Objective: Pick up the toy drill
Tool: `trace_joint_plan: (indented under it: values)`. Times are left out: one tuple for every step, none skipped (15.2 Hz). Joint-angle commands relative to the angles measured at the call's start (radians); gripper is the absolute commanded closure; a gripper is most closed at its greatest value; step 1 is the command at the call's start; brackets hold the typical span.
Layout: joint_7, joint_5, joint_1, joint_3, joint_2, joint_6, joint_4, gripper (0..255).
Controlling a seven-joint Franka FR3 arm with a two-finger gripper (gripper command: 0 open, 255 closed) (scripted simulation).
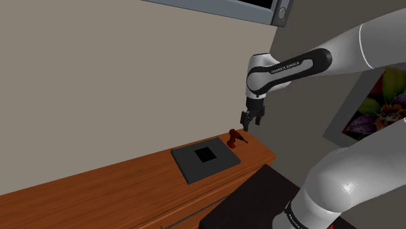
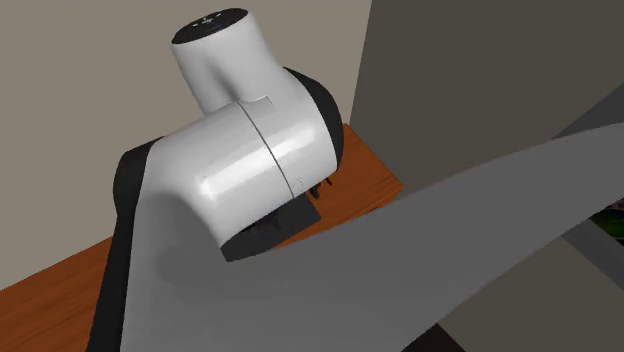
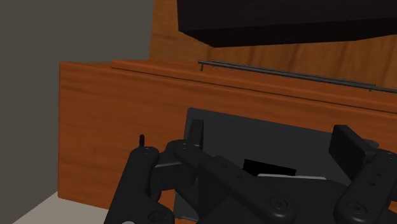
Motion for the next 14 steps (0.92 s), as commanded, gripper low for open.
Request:
trace_joint_plan:
  values:
    - [-0.032, -0.007, -0.012, -0.030, 0.076, 0.067, 0.020, 0]
    - [-0.047, -0.007, -0.017, -0.043, 0.112, 0.097, 0.031, 0]
    - [-0.061, -0.005, -0.021, -0.055, 0.150, 0.126, 0.043, 0]
    - [-0.077, -0.001, -0.025, -0.066, 0.188, 0.155, 0.057, 0]
    - [-0.093, 0.005, -0.029, -0.077, 0.227, 0.182, 0.073, 0]
    - [-0.110, 0.012, -0.033, -0.087, 0.266, 0.208, 0.089, 0]
    - [-0.128, 0.022, -0.037, -0.096, 0.306, 0.233, 0.107, 0]
    - [-0.147, 0.033, -0.042, -0.104, 0.345, 0.257, 0.126, 0]
    - [-0.166, 0.046, -0.047, -0.111, 0.385, 0.279, 0.146, 0]
    - [-0.186, 0.060, -0.053, -0.116, 0.426, 0.300, 0.168, 0]
    - [-0.206, 0.076, -0.060, -0.120, 0.466, 0.320, 0.191, 0]
    - [-0.227, 0.093, -0.068, -0.123, 0.506, 0.338, 0.215, 0]
    - [-0.247, 0.111, -0.077, -0.123, 0.546, 0.354, 0.241, 0]
    - [-0.268, 0.129, -0.087, -0.123, 0.586, 0.369, 0.268, 0]
